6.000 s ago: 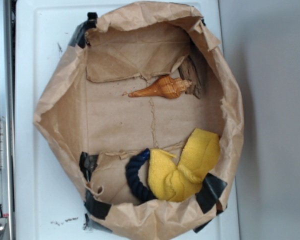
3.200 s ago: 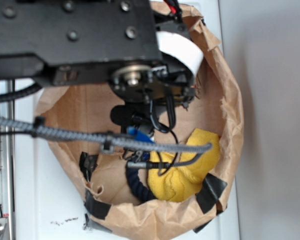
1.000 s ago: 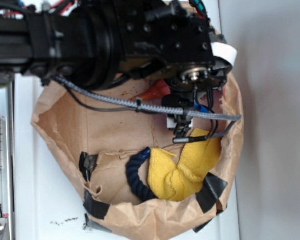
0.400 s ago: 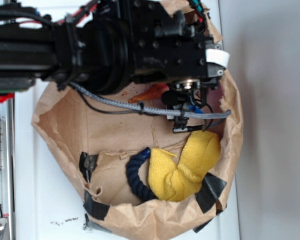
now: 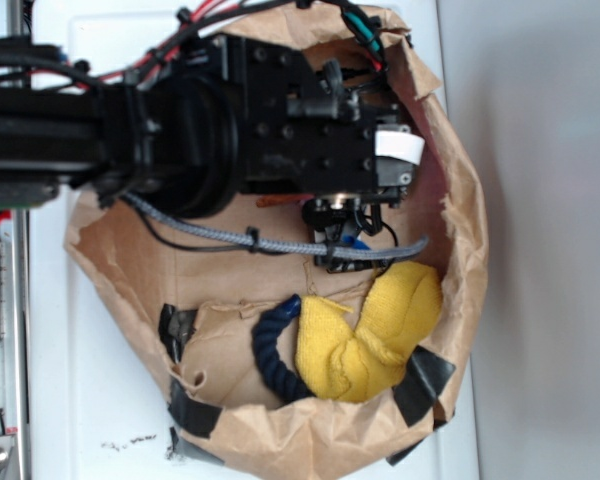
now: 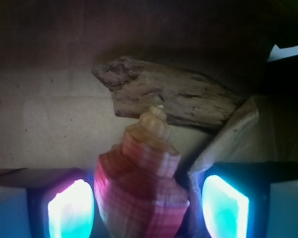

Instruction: Grab the shell.

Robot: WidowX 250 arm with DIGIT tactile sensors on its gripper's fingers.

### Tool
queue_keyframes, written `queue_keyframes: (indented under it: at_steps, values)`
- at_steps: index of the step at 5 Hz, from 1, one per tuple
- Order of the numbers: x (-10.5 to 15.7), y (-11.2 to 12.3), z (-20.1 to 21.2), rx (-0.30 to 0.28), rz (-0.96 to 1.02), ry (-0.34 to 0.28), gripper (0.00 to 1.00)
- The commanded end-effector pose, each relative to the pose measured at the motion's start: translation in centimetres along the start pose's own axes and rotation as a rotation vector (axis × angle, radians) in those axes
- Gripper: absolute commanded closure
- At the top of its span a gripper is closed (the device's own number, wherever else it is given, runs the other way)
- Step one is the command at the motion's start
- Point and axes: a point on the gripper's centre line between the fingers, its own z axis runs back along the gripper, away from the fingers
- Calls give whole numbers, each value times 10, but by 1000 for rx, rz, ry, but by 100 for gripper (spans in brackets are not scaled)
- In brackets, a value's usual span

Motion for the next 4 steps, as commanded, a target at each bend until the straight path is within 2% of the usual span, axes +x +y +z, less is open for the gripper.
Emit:
queue_keyframes:
  at_steps: [1, 2, 4]
  values:
    - [10, -1, 7, 3, 37, -21, 100]
    - [10, 1, 14, -15, 44, -19, 100]
    - [5, 5, 87, -131, 61, -50, 100]
